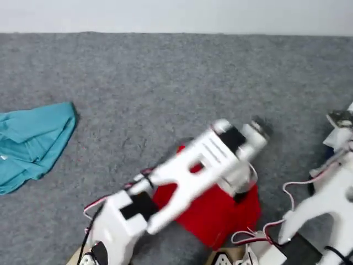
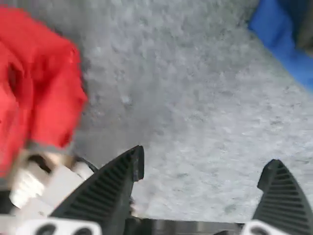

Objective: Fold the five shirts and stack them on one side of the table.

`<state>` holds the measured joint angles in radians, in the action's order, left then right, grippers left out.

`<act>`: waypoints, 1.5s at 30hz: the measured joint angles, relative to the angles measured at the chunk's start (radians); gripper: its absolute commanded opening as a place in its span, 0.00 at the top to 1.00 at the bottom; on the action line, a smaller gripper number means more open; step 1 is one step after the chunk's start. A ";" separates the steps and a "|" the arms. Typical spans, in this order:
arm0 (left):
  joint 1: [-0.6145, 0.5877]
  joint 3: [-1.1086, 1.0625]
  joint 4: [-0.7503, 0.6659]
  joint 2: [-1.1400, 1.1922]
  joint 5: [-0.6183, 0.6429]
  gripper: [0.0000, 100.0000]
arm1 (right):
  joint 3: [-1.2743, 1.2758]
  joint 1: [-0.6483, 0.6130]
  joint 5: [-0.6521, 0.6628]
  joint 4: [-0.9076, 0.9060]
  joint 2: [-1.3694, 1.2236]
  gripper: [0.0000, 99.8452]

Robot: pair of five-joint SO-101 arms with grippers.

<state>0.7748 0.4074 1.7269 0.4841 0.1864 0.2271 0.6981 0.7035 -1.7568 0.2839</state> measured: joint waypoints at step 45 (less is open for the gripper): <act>-0.594 -0.345 0.003 -0.549 0.000 0.78 | 0.470 -0.647 -0.157 0.580 0.000 0.99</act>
<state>0.1811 0.0621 1.7300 -0.0652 0.1864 0.6966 0.0506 0.5470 -1.1769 0.2839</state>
